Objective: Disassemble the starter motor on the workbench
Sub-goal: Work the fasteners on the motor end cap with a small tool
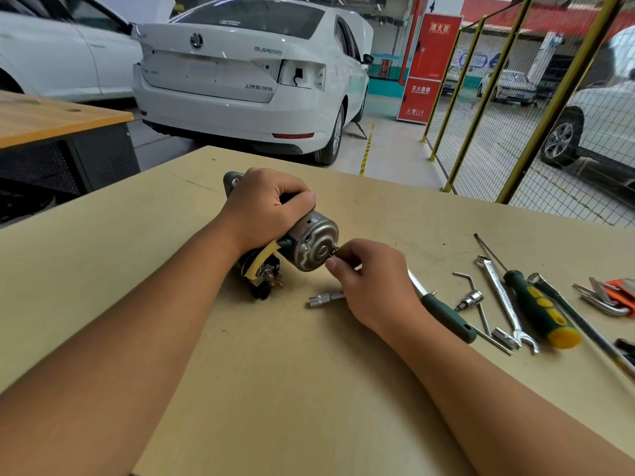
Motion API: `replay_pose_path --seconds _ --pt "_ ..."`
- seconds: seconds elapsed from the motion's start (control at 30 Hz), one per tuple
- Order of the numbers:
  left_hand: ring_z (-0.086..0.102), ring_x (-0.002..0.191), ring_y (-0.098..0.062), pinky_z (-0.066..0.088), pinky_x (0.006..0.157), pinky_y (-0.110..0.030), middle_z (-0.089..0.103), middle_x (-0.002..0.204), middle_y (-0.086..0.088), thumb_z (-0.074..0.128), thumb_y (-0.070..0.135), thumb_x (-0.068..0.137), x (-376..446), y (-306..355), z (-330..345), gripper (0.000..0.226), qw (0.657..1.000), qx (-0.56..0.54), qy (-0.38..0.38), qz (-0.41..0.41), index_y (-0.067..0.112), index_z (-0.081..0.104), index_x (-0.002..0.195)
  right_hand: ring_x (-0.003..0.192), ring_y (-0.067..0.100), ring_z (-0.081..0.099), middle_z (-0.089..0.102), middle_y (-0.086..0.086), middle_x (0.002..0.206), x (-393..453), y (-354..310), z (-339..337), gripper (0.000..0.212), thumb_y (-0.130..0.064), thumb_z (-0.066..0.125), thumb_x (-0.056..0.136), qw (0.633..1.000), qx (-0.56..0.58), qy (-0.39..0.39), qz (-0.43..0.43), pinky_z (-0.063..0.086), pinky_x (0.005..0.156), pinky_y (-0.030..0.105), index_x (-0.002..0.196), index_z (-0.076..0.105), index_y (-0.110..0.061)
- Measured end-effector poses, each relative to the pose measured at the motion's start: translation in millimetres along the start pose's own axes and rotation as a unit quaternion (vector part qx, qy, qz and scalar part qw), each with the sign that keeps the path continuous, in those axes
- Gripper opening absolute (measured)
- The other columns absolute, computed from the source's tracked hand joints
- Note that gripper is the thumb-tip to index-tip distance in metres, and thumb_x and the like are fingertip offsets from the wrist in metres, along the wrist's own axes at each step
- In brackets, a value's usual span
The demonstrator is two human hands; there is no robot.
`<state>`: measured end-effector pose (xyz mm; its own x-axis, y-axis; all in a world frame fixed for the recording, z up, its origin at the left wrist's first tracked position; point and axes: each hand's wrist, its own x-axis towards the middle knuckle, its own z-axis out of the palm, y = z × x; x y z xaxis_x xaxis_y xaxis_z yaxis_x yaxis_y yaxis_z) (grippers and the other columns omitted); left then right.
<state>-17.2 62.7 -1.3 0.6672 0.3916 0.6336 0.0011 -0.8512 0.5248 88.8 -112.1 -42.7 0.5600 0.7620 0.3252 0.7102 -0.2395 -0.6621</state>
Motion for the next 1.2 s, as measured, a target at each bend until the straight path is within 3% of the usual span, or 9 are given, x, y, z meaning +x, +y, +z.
replay_pose_path --seconds 0.07,0.23,0.47,0.57,0.63,0.9,1.0,1.07,1.2 --pt "0.072 0.077 -0.017 0.059 0.074 -0.046 0.076 0.075 0.003 0.060 0.032 0.092 0.1 -0.5 0.3 0.028 1.000 -0.001 -0.001 -0.002 0.016 0.082 0.085 0.080 -0.001 0.059 0.065 -0.016 0.085 -0.4 0.8 -1.4 0.004 -0.029 0.072 0.092 1.000 0.023 0.020 -0.002 0.043 0.068 0.015 0.093 0.070 -0.025" --pt "0.072 0.077 -0.017 0.059 0.074 -0.046 0.076 0.076 0.004 0.060 0.032 0.092 0.5 -2.4 0.5 0.028 1.000 0.002 -0.002 0.001 0.017 0.082 0.084 0.069 0.013 0.063 0.070 -0.005 0.085 2.2 1.5 -5.1 0.027 -0.037 0.051 0.104 0.996 0.053 -0.065 0.026 0.058 0.075 0.042 0.093 0.070 -0.021" --pt "0.072 0.077 -0.016 0.059 0.073 -0.046 0.076 0.075 0.005 0.060 0.033 0.091 0.4 -2.9 0.5 0.027 1.000 -0.002 -0.001 -0.003 0.019 0.081 0.082 0.081 0.004 0.059 0.065 -0.013 0.086 0.5 0.8 -0.3 0.010 -0.032 0.068 0.096 0.999 0.035 0.017 0.007 0.047 0.069 0.026 0.094 0.071 -0.022" --pt "0.072 0.077 -0.016 0.059 0.073 -0.046 0.076 0.075 0.005 0.060 0.033 0.091 0.5 -2.8 0.7 0.026 1.000 -0.002 -0.002 0.000 0.021 0.080 0.082 0.079 0.013 0.063 0.068 -0.007 0.087 1.4 -0.1 -3.4 0.020 -0.035 0.061 0.099 0.998 0.041 -0.035 0.018 0.056 0.076 0.041 0.093 0.072 -0.019" --pt "0.072 0.077 -0.017 0.059 0.073 -0.046 0.076 0.075 0.005 0.060 0.033 0.091 0.6 -2.7 1.0 0.025 1.000 -0.002 -0.001 0.000 0.022 0.080 0.081 0.081 0.015 0.063 0.069 -0.003 0.085 1.2 -2.2 -3.1 0.027 -0.035 0.053 0.103 0.998 -0.001 -0.062 0.013 0.055 0.080 0.043 0.091 0.071 -0.018" --pt "0.072 0.076 -0.016 0.059 0.073 -0.046 0.076 0.075 0.004 0.060 0.032 0.092 0.7 -2.4 0.7 0.028 1.000 -0.001 -0.001 -0.001 0.017 0.082 0.084 0.082 0.001 0.059 0.064 -0.015 0.086 -1.2 -0.2 -1.1 0.013 -0.030 0.071 0.093 1.000 0.017 0.019 0.001 0.041 0.068 0.013 0.102 0.075 -0.021" --pt "0.072 0.077 -0.016 0.060 0.074 -0.046 0.076 0.076 0.004 0.060 0.032 0.092 0.9 -2.3 0.6 0.028 1.000 0.000 0.000 -0.001 0.017 0.082 0.084 0.078 0.008 0.063 0.068 -0.011 0.090 0.9 0.8 -6.3 0.018 -0.036 0.062 0.099 0.998 0.052 -0.036 0.014 0.058 0.076 0.037 0.101 0.073 -0.021" --pt "0.072 0.077 -0.016 0.060 0.074 -0.045 0.076 0.076 0.004 0.060 0.032 0.092 0.7 -2.7 0.6 0.028 1.000 0.001 0.000 -0.001 0.017 0.082 0.085 0.074 0.015 0.065 0.070 -0.005 0.088 2.4 0.4 -8.1 0.025 -0.036 0.054 0.103 0.997 0.030 -0.069 0.013 0.058 0.079 0.047 0.097 0.072 -0.019" --pt "0.071 0.076 -0.015 0.059 0.074 -0.045 0.076 0.075 0.004 0.060 0.033 0.093 1.0 -2.6 0.5 0.028 1.000 0.003 -0.001 0.003 0.017 0.082 0.084 0.078 0.009 0.062 0.068 -0.009 0.087 2.3 1.9 -3.7 0.012 -0.031 0.064 0.098 0.999 0.024 -0.028 -0.002 0.057 0.076 0.040 0.095 0.071 -0.022"
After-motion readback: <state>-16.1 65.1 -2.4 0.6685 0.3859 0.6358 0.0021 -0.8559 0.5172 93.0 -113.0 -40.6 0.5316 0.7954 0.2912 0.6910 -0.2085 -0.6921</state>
